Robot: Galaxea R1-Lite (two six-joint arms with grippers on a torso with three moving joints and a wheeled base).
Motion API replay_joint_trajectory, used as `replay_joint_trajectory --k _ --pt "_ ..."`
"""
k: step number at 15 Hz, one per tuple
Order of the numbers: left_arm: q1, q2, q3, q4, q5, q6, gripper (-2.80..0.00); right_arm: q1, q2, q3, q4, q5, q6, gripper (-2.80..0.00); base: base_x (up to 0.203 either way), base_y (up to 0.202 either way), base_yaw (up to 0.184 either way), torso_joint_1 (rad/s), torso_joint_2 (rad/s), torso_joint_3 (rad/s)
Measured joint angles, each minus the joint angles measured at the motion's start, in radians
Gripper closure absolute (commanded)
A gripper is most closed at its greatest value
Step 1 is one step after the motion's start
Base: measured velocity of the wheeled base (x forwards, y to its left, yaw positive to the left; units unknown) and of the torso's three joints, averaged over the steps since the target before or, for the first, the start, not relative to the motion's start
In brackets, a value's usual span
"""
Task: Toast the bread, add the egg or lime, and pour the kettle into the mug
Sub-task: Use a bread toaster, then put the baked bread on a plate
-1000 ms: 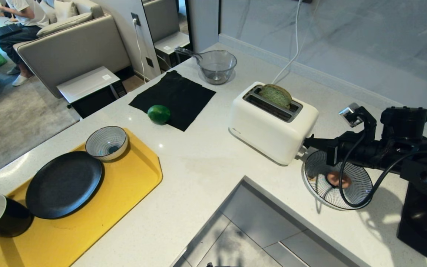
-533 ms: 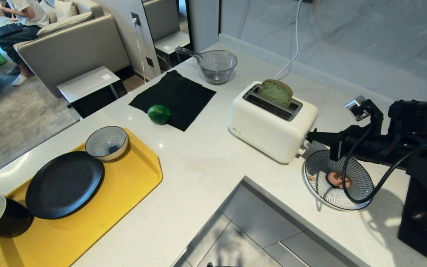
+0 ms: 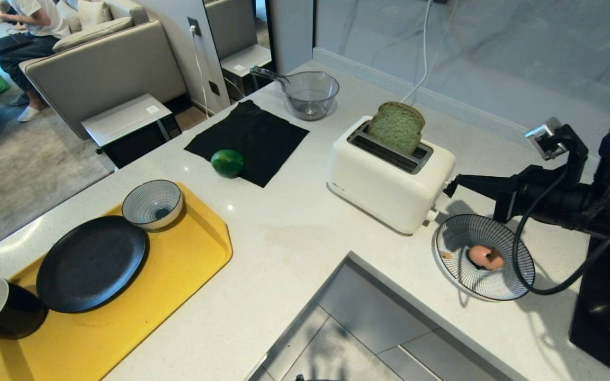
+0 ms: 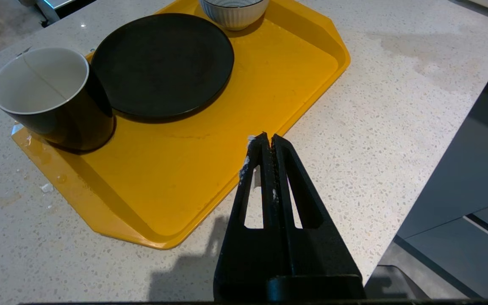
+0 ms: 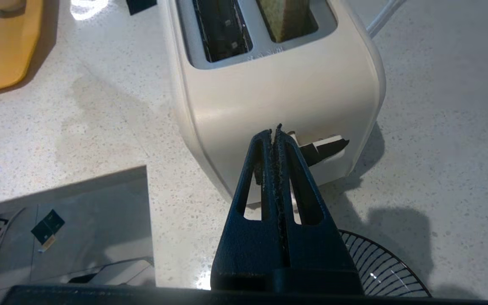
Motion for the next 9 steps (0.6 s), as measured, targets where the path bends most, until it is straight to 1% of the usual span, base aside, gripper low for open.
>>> replay_joint_trajectory --k 4,9 --pt "0.0 0.0 0.0 0.0 0.0 0.0 0.0 -0.011 -0.097 0.031 0.005 -0.009 0.0 0.0 0.0 0.0 0.0 0.0 0.0 0.0" --pt "0.0 0.0 0.0 0.0 0.0 0.001 0.0 -0.016 -0.174 -0.006 0.048 -0.132 -0.006 0.0 0.0 0.0 0.0 0.0 0.0 0.0"
